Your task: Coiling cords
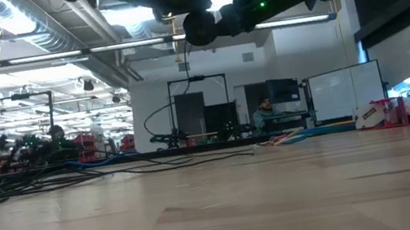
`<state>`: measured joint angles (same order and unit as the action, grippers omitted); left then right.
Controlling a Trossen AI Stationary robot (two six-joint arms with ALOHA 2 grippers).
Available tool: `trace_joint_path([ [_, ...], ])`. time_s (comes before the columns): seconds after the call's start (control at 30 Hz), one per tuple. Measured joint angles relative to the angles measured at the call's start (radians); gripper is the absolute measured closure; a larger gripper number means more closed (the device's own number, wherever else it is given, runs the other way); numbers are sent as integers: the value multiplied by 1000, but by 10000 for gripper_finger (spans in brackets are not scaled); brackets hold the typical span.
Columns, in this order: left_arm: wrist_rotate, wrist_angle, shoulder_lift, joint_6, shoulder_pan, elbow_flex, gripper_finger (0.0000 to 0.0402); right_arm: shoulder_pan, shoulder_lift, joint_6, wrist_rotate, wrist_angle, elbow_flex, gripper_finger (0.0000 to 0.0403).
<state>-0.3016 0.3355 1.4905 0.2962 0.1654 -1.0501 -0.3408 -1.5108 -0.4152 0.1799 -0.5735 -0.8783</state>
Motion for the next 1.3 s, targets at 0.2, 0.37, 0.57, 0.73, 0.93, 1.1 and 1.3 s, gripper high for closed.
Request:
trace_joint_path([
  [0.2,-3,18,-36,55,0,-1,394,0,0,0,-4,2,0,402],
  [0.37,-32,13,-52,58,0,-1,390,0,0,0,-5,5,0,402],
  [0.57,-32,15,-46,30,-10,-1,332,0,0,0,-6,-1,0,402],
  [0.73,-33,4,-46,51,-24,0,269,0,0,-1,-7,-1,0,402],
  [0.93,-42,-63,-52,78,-23,0,236,0,0,-1,-7,20,0,402],
  [1.1,-42,-131,-53,58,-15,0,234,0,0,-8,-6,58,0,399],
  [1.3,-43,-196,-53,41,9,0,233,0,0,-1,-6,85,0,373],
])
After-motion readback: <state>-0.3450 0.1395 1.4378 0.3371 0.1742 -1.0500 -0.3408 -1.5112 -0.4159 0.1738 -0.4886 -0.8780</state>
